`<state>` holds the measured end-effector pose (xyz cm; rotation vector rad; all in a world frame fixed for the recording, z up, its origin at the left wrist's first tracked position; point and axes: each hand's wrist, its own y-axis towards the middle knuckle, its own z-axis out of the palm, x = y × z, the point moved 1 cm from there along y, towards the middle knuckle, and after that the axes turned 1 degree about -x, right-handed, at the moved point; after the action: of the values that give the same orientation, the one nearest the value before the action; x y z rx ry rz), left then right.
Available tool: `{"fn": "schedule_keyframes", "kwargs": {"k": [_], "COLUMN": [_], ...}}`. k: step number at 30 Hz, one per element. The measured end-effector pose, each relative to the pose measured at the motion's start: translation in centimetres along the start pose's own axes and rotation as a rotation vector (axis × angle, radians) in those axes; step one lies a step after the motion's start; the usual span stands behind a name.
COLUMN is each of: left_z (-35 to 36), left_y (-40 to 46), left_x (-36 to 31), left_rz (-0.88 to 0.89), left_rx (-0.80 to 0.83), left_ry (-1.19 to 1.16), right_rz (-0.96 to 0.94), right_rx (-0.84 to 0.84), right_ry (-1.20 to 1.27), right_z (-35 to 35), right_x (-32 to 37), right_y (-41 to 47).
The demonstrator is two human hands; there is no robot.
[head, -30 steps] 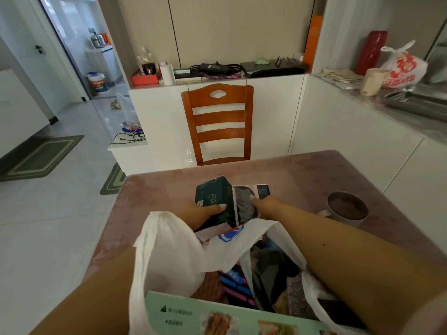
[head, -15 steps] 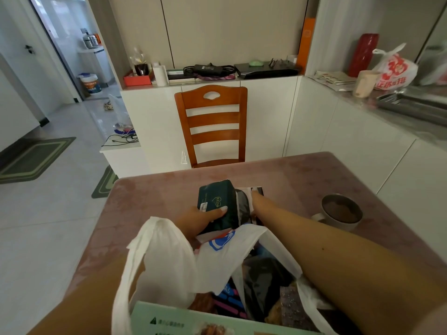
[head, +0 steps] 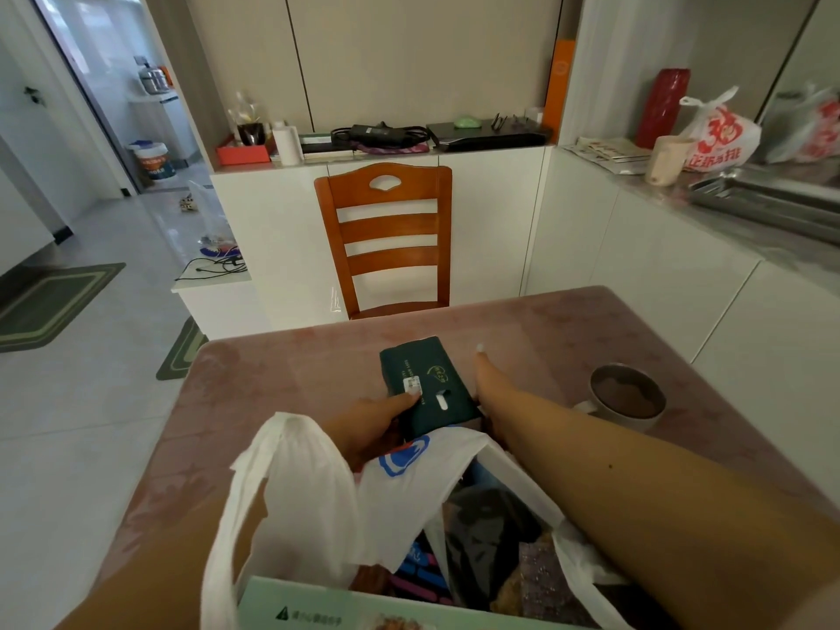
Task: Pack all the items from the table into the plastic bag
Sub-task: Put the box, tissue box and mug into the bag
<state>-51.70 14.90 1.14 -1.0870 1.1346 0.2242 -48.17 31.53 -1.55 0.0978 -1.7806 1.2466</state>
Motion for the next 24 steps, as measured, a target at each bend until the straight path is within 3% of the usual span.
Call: {"fn": "schedule_keyframes", "kwargs": {"k": [4, 7, 16, 21, 24], "left_z": [-0.2, -0.2, 0.6, -0.8, -1.5], "left_y": [-0.1, -0.1, -3.3, -6.6, -9.5], "left_x": [-0.1, -0.4, -3.4, -6.8, -8.2], "left_rz": [-0.013, 0.006, 0.105, 0.17, 0.197], "left_rx": [-0.026, -0.028, 0.016, 0.004, -0.086], "left_ry": [0.049, 0.086, 0.03, 0.033, 0.053], "right_rz": [-0.07, -0.09, -0.209, -0.312, -0.358], "right_rx": [0.04, 0.19, 0.266, 0.293, 0.301], "right_ry": [-0.093, -0.042, -0.044, 0.117, 0.241], "right_z": [-0.1, 0.0, -1.8, -3.2, -3.8], "right_x": [0.5, -0.2, 2.9, 5.2, 5.8], "right_y": [-3.0, -2.2, -5.6, -9.9, -12.8]}}
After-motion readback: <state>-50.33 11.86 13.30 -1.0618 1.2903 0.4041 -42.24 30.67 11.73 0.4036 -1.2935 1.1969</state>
